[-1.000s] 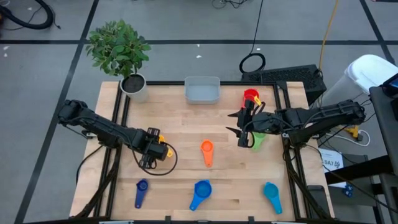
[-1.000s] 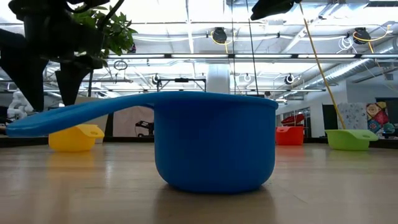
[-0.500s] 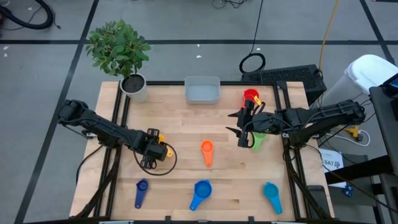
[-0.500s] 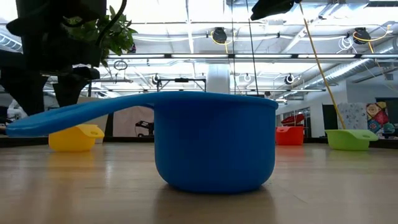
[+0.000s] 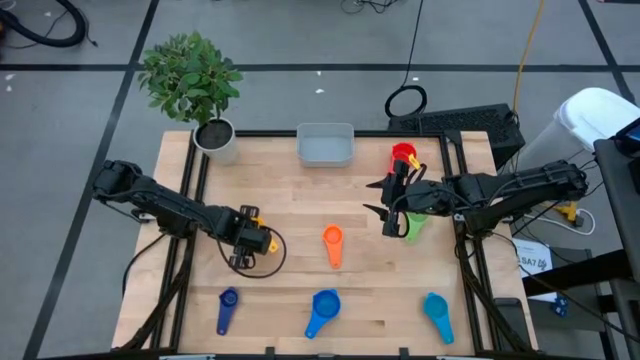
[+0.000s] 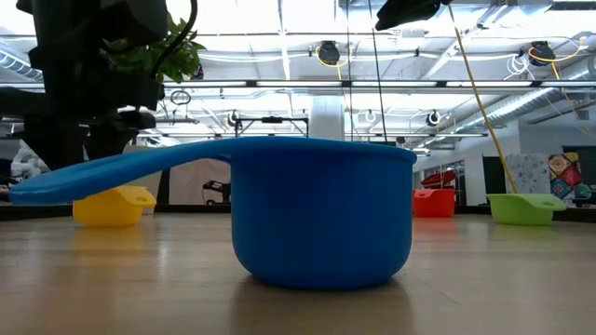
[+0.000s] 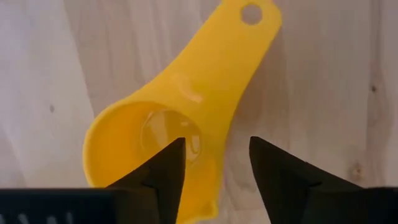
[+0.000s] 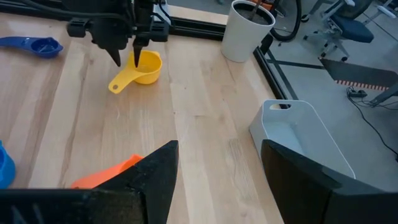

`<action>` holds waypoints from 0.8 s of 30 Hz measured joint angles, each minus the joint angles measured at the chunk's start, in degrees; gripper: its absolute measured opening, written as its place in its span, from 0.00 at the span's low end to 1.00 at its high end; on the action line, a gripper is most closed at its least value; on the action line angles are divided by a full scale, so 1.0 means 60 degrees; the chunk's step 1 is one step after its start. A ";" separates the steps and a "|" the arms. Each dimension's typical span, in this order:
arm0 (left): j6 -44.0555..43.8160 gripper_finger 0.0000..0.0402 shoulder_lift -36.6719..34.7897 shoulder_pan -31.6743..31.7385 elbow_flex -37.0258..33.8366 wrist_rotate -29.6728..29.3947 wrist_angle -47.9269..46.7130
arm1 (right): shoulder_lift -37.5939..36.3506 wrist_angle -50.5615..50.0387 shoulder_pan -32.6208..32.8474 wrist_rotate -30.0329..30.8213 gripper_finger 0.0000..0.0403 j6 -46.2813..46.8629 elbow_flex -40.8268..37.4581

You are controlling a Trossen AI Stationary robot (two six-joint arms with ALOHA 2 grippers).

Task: Nest measuring cups in basket
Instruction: Move the yellow measuring cup to the center of the table

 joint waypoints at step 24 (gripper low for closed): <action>0.1270 0.02 0.0015 0.0435 -0.0411 0.0551 0.0880 | 0.0000 -0.0061 0.0000 0.0000 0.56 -0.0062 0.0000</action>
